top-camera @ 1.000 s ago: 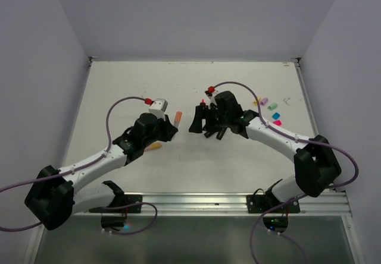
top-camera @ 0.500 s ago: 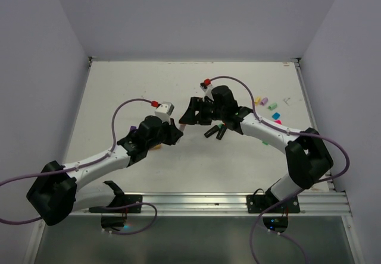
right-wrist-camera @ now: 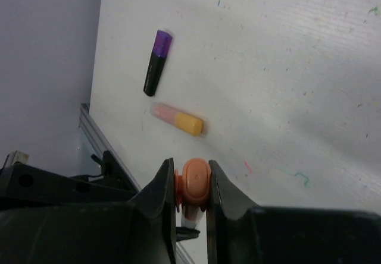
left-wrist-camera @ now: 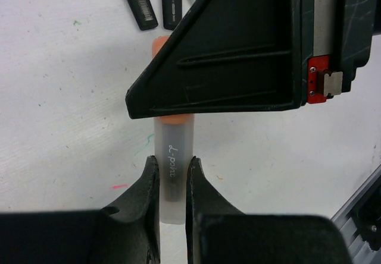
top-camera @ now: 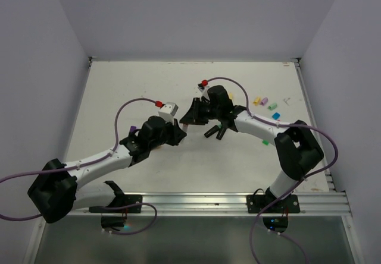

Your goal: Open the pen caps

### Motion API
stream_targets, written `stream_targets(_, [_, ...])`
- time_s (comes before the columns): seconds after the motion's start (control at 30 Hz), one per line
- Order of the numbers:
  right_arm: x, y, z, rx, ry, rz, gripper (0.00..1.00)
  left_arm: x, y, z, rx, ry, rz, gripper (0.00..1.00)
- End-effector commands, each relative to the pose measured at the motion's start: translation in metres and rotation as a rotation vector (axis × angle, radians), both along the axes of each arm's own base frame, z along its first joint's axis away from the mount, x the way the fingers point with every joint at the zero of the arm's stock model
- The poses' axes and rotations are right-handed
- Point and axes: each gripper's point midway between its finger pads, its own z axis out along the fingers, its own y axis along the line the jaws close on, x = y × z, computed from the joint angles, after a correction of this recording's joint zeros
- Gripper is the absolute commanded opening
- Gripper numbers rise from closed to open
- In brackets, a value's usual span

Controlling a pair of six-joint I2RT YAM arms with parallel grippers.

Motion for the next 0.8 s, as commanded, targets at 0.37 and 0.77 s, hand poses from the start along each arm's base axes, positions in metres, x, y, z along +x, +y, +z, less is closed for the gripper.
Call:
stream_targets(0.37, [-0.022, 0.016, 0.053, 0.245, -0.051, 0.097, 0.0, -0.014, -0.026, 0.026, -0.126, -0.115, -0.16, 0.6])
stream_targets(0.77, [-0.037, 0.017, 0.061, 0.34, -0.042, 0.165, 0.0, -0.027, -0.009, 0.043, -0.258, -0.178, -0.227, 0.0])
